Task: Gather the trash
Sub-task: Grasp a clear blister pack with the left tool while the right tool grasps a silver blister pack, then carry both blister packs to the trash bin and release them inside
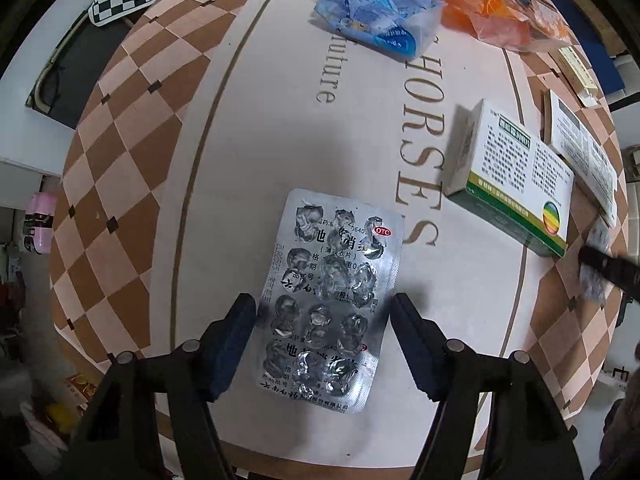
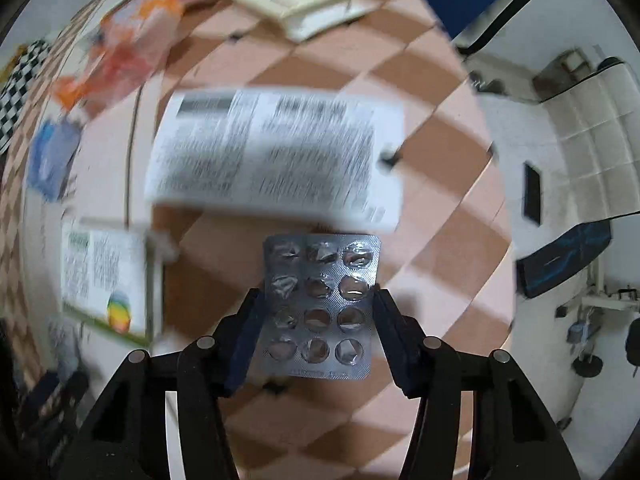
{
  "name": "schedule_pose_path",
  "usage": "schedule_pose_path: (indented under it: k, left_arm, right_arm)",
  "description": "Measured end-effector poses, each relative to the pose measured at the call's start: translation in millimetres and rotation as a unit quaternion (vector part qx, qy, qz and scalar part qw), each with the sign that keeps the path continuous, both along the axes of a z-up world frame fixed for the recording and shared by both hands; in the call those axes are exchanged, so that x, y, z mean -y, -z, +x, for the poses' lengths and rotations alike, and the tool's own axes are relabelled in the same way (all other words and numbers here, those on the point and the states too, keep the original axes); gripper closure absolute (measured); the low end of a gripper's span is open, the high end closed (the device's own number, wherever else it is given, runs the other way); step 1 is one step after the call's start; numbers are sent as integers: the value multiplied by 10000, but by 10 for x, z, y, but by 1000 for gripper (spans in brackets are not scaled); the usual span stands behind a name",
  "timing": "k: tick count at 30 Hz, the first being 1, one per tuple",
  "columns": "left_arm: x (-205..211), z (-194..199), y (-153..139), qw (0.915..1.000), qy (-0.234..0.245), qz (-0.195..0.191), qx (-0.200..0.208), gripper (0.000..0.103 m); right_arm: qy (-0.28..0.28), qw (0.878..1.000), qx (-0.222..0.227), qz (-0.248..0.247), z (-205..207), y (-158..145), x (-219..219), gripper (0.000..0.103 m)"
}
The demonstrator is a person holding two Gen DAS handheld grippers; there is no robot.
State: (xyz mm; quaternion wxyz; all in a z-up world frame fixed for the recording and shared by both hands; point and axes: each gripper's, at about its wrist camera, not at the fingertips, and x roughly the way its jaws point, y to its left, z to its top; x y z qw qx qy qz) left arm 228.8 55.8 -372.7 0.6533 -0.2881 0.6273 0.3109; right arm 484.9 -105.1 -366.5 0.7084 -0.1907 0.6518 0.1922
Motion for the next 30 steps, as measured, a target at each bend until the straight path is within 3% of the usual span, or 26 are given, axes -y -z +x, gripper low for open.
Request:
schedule_pose_path:
  k: [5, 9, 14, 19, 22, 30]
  left_arm:
    - [-37, 32, 86, 9999, -9, -153, 64, 36]
    - [-22, 2, 146, 9998, 61, -212, 29, 35]
    - [9, 20, 163, 9997, 123, -230, 36, 35]
    - [8, 9, 96, 9995, 245, -155, 93, 38]
    - [50, -35, 20, 9995, 284, -104, 112, 38]
    - [288, -104, -424, 9982, 417, 153, 403, 38]
  right_arm:
    - [-497, 9979, -405, -102, -370, 29, 152, 45]
    - [-606, 9973, -397, -118, -524, 28, 227, 44]
    - [-422, 9980, -445, -138, -576, 44, 210, 31]
    - [-359, 9988, -254, -203, -619, 47, 205, 34]
    - [-381, 9989, -196, -181, -622, 18, 234, 46]
    - [-417, 9991, -88, 47, -920, -195, 258, 46]
